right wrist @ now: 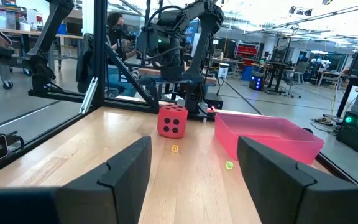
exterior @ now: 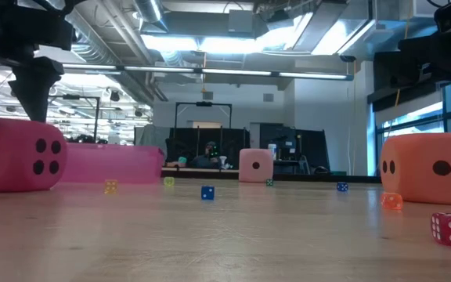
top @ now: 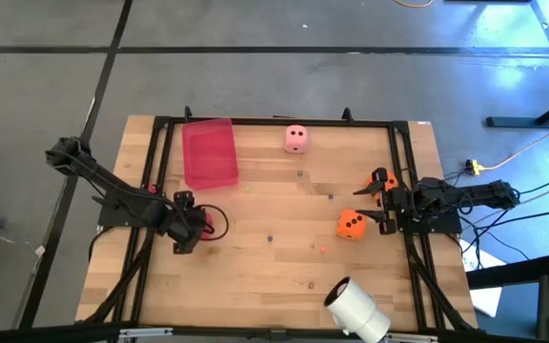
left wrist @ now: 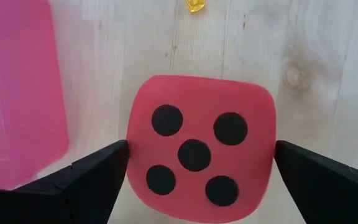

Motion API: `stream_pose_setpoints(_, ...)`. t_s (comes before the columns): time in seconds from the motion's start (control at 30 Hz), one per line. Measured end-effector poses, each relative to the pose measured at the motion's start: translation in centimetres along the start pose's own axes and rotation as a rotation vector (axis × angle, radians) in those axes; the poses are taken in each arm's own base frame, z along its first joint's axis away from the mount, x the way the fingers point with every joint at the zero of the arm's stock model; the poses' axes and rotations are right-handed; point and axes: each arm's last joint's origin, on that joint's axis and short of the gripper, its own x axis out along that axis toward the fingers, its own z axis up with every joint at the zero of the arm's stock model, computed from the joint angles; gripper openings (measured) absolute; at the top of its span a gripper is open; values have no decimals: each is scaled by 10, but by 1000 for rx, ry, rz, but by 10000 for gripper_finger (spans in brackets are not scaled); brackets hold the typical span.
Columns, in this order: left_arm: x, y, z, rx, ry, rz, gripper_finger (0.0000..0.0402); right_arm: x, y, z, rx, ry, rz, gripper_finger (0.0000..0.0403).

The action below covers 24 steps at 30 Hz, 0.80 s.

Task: Pick & Place Dice
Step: Put the big red dice into the bin

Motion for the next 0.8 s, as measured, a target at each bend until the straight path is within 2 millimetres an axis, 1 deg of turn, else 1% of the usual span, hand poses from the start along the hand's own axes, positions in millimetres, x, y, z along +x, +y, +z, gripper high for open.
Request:
stream_pose_setpoints(0.27,0,1,-1,-16,7,-2,400,0,0,0,0,0,0,238)
stream_pose_setpoints(0.5,1,8,2,-34,31,-12,400,0,0,0,0,0,0,238)
stream_pose_setpoints(0.8,-13,23,-1,-98,-31,-41,400,0,0,0,0,0,0,238)
